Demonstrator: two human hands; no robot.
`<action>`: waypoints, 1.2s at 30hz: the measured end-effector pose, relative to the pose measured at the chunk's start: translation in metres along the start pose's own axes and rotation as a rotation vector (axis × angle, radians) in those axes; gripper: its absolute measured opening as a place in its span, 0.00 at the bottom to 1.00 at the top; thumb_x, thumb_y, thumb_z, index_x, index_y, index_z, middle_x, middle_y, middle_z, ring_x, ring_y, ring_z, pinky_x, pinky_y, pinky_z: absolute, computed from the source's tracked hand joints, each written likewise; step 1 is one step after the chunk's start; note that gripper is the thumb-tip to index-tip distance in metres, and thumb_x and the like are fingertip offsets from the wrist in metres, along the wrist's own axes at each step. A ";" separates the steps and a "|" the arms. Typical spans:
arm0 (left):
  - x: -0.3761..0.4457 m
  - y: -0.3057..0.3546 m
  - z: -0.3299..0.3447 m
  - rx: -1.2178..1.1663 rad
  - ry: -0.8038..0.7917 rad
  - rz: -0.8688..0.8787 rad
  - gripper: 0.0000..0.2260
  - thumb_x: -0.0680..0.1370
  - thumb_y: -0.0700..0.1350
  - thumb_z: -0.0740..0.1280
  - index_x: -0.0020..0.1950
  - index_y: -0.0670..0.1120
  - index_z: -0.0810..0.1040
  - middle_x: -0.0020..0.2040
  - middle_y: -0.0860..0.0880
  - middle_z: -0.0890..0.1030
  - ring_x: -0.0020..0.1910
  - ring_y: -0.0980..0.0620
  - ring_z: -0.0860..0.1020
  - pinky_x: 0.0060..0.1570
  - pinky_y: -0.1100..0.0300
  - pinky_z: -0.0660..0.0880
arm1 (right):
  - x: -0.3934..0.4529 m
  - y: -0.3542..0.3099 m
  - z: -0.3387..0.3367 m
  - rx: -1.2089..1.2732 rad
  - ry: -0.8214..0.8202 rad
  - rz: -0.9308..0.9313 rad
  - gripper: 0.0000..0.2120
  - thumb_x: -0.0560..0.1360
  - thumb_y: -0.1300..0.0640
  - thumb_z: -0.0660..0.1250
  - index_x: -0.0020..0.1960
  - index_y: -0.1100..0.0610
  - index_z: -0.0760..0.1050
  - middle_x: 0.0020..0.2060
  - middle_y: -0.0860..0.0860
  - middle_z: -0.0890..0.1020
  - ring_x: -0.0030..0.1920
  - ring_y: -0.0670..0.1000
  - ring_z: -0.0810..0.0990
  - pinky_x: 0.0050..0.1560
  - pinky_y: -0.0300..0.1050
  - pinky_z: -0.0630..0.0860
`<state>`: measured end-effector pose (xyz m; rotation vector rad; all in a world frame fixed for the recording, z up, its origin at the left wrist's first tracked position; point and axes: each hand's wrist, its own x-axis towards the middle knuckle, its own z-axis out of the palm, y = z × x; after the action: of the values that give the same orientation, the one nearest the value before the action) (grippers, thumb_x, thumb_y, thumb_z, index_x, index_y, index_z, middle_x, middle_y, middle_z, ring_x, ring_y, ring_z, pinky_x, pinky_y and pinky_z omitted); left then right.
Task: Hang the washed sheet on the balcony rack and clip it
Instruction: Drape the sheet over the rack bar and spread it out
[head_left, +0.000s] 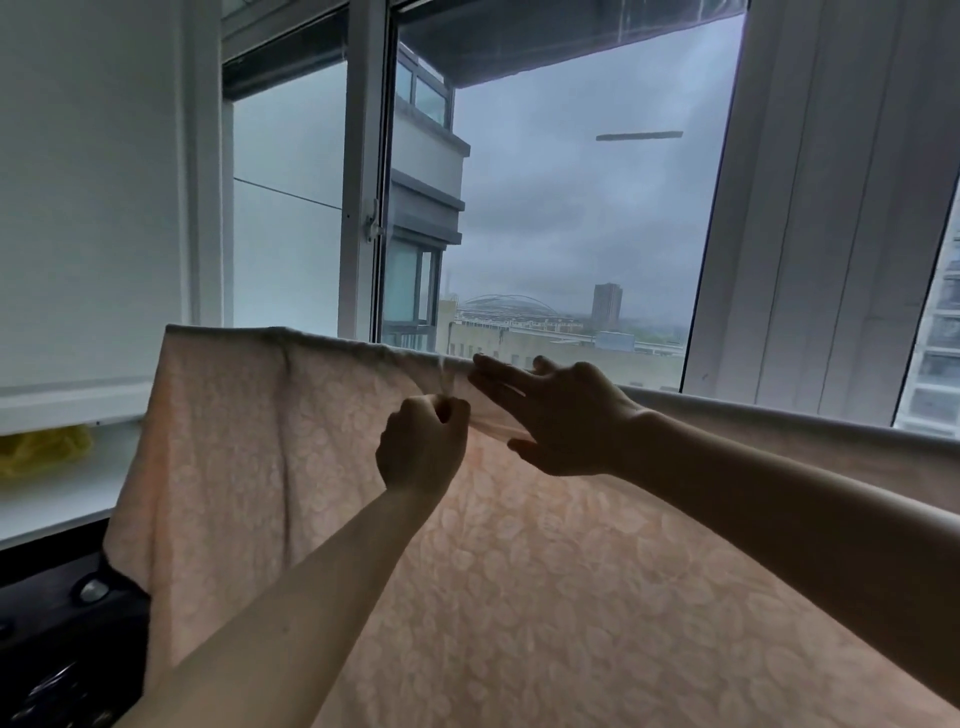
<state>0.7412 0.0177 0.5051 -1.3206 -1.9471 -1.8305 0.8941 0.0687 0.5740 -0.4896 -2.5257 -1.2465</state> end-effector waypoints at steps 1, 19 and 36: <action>0.001 -0.001 0.000 -0.028 -0.006 0.002 0.15 0.78 0.49 0.62 0.34 0.45 0.78 0.30 0.47 0.80 0.30 0.48 0.81 0.38 0.45 0.81 | 0.005 -0.001 0.000 0.018 0.002 0.003 0.36 0.78 0.39 0.54 0.78 0.48 0.39 0.78 0.49 0.46 0.59 0.55 0.74 0.38 0.42 0.69; 0.068 -0.011 -0.012 0.078 0.054 -0.048 0.13 0.81 0.51 0.61 0.46 0.45 0.81 0.42 0.44 0.84 0.37 0.48 0.81 0.41 0.54 0.79 | 0.007 -0.001 0.004 0.038 -0.048 0.040 0.37 0.78 0.40 0.54 0.77 0.45 0.35 0.78 0.49 0.43 0.59 0.58 0.75 0.36 0.42 0.64; 0.050 -0.055 -0.037 0.357 0.106 0.024 0.16 0.80 0.52 0.59 0.35 0.50 0.73 0.30 0.51 0.76 0.32 0.49 0.78 0.35 0.58 0.75 | 0.037 -0.016 0.003 0.031 -0.009 0.001 0.35 0.78 0.38 0.53 0.77 0.45 0.39 0.78 0.52 0.44 0.67 0.62 0.70 0.45 0.46 0.72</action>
<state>0.6578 0.0178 0.5060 -1.1059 -2.0664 -1.4218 0.8533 0.0684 0.5752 -0.4908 -2.5477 -1.2058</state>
